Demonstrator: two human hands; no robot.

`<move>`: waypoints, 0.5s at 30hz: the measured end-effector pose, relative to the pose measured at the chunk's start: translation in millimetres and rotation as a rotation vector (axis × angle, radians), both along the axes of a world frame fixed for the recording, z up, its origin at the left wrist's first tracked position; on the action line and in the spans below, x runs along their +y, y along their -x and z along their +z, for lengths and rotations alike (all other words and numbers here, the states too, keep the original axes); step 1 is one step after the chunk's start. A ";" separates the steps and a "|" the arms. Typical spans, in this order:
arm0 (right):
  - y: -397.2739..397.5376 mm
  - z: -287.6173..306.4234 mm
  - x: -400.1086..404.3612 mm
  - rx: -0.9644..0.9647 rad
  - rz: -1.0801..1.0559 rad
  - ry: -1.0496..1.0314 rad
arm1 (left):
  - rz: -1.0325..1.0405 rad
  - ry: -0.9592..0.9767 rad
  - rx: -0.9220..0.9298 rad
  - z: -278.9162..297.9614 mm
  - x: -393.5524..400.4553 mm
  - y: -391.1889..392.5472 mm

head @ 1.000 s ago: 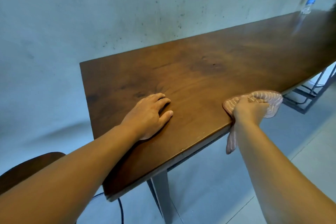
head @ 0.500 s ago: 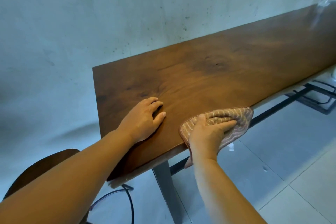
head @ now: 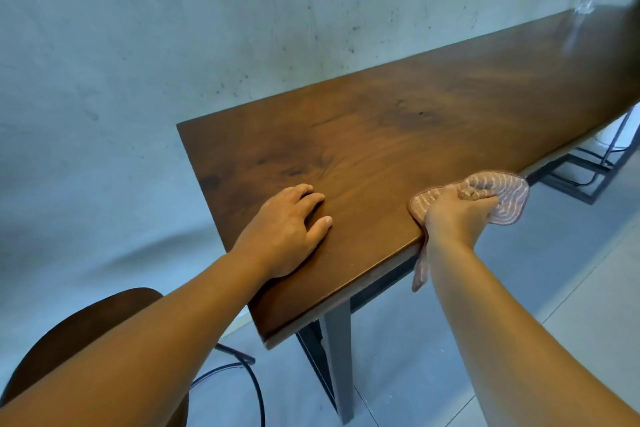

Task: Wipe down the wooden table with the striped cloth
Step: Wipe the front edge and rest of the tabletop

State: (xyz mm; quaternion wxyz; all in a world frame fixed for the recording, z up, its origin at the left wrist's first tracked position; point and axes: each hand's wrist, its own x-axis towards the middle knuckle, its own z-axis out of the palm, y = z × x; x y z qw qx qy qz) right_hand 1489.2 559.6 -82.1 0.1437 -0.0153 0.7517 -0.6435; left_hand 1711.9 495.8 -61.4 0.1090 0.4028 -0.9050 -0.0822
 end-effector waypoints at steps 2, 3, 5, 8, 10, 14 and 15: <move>-33.8 -1.1 6.6 0.013 0.002 -0.007 | -0.001 0.006 0.022 -2.6 -1.8 0.7; -55.3 -2.5 10.3 0.007 0.012 -0.011 | -0.003 0.004 0.032 -3.9 -2.8 0.8; -103.5 -5.1 18.5 -0.003 0.040 -0.024 | -0.009 0.001 0.054 -6.4 -4.5 -0.3; -162.5 -10.1 32.0 0.006 0.089 -0.014 | -0.060 -0.003 0.083 -5.6 -6.7 -2.2; -176.4 -14.7 34.2 -0.016 0.108 -0.026 | -0.118 -0.025 0.058 -0.7 -12.1 -7.3; -161.8 -9.0 26.9 -0.030 0.075 -0.061 | -0.220 0.040 -0.066 8.4 -37.0 -34.8; -152.4 -7.8 24.1 -0.034 0.054 -0.054 | -0.225 0.025 -0.065 7.6 -44.4 -42.1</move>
